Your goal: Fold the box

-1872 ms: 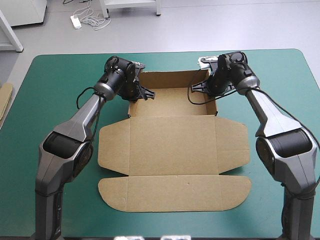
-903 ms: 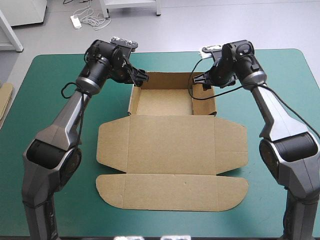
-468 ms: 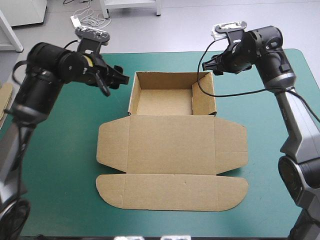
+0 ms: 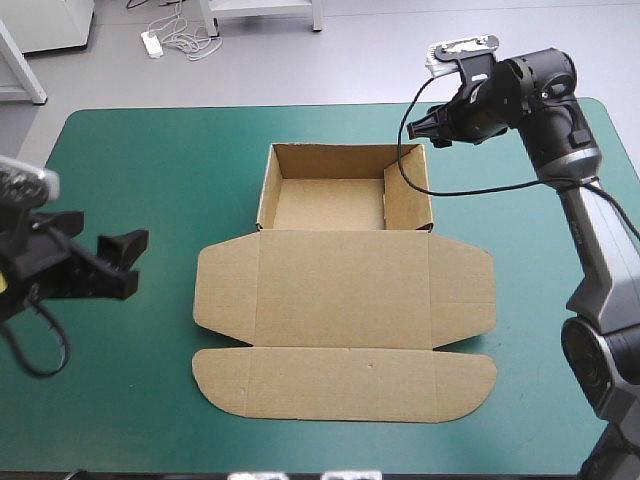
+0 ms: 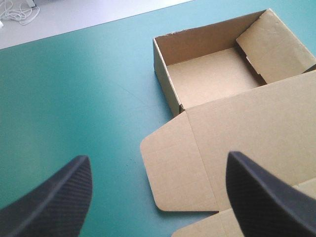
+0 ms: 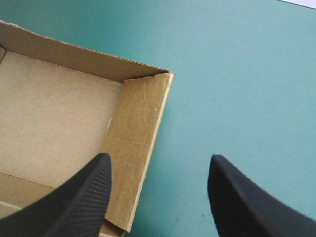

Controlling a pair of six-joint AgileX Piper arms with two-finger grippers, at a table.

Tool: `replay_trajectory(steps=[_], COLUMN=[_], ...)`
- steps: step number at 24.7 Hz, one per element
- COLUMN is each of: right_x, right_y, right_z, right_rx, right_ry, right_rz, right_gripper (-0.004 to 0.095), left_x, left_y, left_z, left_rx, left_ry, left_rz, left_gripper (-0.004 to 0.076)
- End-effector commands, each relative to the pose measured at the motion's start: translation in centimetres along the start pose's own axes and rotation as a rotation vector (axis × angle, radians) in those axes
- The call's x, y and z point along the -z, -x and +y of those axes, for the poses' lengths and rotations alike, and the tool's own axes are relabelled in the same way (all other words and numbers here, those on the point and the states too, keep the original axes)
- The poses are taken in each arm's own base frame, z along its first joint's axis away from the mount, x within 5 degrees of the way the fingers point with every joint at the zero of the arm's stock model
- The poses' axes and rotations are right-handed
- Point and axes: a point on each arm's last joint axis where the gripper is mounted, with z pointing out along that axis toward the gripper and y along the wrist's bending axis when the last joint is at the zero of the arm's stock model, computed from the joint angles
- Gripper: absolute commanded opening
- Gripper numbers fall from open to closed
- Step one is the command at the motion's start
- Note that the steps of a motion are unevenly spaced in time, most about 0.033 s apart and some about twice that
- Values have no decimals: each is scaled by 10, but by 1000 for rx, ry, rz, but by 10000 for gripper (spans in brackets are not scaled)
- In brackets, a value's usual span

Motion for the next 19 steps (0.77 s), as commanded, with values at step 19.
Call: replay_trajectory(steps=[19], right_x=[-53], right_y=[-3], right_z=[4], right_rx=[0], right_ry=[40], right_rz=[56], right_gripper=[589], left_x=[46], left_y=[-114], left_z=[-9], left_rx=[-8], left_ry=[-151], left_rz=[-10], left_gripper=[534])
